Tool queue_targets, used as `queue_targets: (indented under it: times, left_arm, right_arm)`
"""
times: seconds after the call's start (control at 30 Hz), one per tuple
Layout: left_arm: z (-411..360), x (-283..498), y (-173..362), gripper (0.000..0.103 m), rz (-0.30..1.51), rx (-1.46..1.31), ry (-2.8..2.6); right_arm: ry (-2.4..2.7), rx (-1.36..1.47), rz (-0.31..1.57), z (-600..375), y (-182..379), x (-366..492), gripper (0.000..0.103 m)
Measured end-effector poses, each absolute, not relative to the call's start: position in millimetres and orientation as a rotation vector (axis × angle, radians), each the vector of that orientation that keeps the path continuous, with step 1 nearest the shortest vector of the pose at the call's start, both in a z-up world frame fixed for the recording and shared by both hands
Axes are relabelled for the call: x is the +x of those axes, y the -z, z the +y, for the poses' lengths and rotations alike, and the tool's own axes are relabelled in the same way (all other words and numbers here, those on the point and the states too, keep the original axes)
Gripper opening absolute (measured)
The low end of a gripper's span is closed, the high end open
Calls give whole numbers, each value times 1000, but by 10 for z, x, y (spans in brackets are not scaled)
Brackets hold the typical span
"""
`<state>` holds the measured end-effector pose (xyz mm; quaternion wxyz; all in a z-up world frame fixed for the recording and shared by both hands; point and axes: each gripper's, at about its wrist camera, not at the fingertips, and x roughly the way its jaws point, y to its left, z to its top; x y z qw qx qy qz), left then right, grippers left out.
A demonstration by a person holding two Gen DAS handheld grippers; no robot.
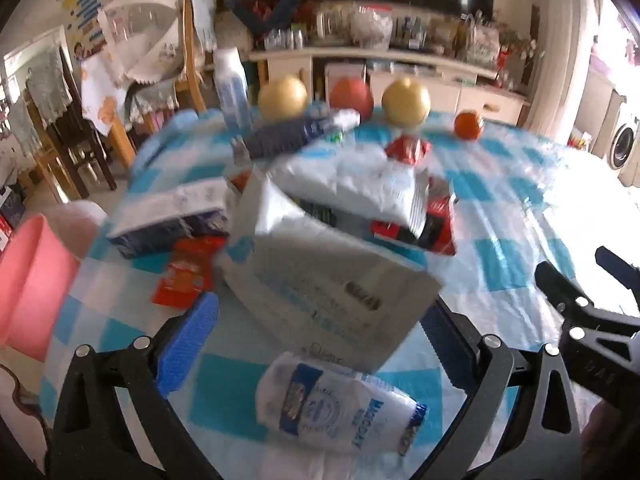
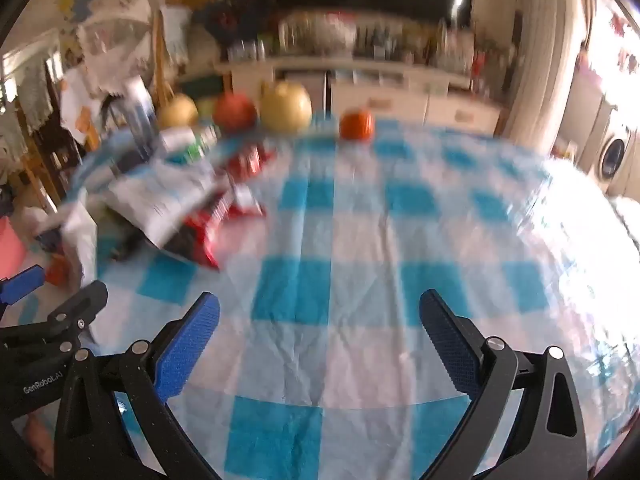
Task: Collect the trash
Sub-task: 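Move both tools toward the cluttered table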
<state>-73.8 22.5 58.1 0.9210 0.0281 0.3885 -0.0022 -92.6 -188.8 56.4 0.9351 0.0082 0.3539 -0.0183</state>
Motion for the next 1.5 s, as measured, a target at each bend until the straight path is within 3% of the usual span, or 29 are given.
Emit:
queue_targets:
  times: [0.67, 1.5]
  left_arm:
    - [711, -1816, -1893, 99, 478, 16, 20]
    - [1414, -2541, -2342, 99, 310, -58, -46]
  right_arm:
    - [179, -4, 408, -1714, -1933, -2100, 98]
    - [170, -89, 247, -881, -2458, -2832, 98]
